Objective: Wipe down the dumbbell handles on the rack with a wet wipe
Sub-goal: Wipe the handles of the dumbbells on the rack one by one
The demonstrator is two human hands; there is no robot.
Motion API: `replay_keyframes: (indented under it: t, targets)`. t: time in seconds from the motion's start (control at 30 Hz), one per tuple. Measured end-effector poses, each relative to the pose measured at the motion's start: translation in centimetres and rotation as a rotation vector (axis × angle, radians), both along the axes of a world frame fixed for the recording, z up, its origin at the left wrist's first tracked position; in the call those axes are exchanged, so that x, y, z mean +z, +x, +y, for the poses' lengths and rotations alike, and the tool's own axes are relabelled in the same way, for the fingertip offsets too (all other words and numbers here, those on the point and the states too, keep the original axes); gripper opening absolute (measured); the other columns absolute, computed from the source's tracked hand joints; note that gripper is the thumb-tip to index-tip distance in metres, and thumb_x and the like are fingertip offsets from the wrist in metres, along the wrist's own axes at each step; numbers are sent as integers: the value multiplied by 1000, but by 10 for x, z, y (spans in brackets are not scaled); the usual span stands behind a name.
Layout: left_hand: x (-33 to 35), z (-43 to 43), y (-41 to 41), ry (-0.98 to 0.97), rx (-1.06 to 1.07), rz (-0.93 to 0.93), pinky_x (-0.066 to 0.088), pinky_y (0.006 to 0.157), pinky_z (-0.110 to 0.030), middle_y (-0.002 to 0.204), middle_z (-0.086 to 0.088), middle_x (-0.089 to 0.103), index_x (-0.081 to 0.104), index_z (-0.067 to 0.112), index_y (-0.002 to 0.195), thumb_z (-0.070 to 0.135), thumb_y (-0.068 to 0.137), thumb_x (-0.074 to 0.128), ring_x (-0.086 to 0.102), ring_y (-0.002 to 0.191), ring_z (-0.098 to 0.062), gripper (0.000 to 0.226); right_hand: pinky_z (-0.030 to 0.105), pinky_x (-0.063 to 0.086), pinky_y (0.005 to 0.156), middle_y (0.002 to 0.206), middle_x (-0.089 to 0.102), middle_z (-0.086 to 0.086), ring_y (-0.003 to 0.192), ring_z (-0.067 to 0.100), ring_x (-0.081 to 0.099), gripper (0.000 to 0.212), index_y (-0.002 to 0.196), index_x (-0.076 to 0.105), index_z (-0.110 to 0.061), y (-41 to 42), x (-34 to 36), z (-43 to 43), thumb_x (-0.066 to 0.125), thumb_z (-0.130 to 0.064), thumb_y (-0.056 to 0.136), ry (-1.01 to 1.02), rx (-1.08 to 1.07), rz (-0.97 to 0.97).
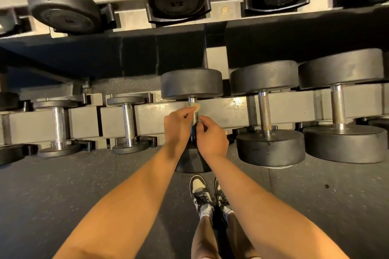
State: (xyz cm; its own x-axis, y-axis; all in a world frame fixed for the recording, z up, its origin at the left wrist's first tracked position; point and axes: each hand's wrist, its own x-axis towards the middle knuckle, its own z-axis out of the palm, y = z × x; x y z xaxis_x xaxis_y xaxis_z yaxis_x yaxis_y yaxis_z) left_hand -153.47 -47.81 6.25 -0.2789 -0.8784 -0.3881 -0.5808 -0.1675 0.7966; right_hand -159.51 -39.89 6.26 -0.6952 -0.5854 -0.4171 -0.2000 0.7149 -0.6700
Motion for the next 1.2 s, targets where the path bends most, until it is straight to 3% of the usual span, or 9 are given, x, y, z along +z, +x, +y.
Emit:
replay_keyframes:
  t: [0.1,0.27,0.43,0.6,0.7,0.83,0.93,1.07,1.2]
  targets:
    - [2,0,7,-10,-65,-44,45,85,-2,116,6,74,75,20,119,22,101,59,65,102,-1,24,25,41,75,113,71,-9,100,15,66,28,123,66,-34,2,4,-1,47,-29,103,21,19,30]
    - [-3,-14,-6,-14,65,83,40,77,2,105,16,68,75,16,117,15,101,61,58,84,24,22,30,52,83,114,70,-12,98,11,65,28,124,66,-34,-3,-6,-3,50,-31,101,-11,31,-5]
    - [-8,-4,7,13,-63,-86,44,79,-1,109,12,75,78,28,112,23,101,60,64,87,9,22,29,52,86,112,71,-7,98,12,65,27,122,68,-29,-5,-4,1,51,-25,102,-61,-55,-53]
    - [-8,9,25,139,-109,-206,50,90,-19,106,10,77,81,29,101,19,97,65,68,100,-6,19,28,52,80,108,72,-5,92,14,65,27,121,69,-26,-4,1,2,51,-24,101,-23,-40,-56]
    - [-8,14,25,195,-91,-310,50,83,-20,104,10,77,81,30,98,18,94,63,68,98,-10,21,28,49,72,102,72,-2,85,15,62,25,114,71,-23,-4,1,6,51,-20,100,8,-25,-59]
    - [-6,17,22,219,-121,-368,44,69,-17,98,11,76,80,32,95,21,93,64,67,88,-10,19,28,50,74,109,72,2,88,15,60,28,121,69,-22,-5,-1,14,51,-21,100,54,24,-120]
    - [3,24,21,195,-91,-323,44,65,-16,93,12,71,79,28,98,21,95,65,63,83,-8,16,31,52,79,109,71,4,92,18,62,27,120,68,-21,-3,2,23,51,-18,100,45,51,-160]
    - [24,46,18,167,-29,-143,53,88,-26,102,9,74,77,22,103,19,97,63,67,95,-9,16,28,49,83,113,70,4,99,17,62,26,121,66,-19,0,25,31,50,-14,102,-12,17,-241]
    - [63,56,12,158,-16,1,49,81,-20,104,7,69,69,21,114,19,100,60,64,95,-7,17,20,43,83,114,64,1,101,13,58,25,125,64,-16,-9,71,36,51,-14,103,-111,-150,-338]
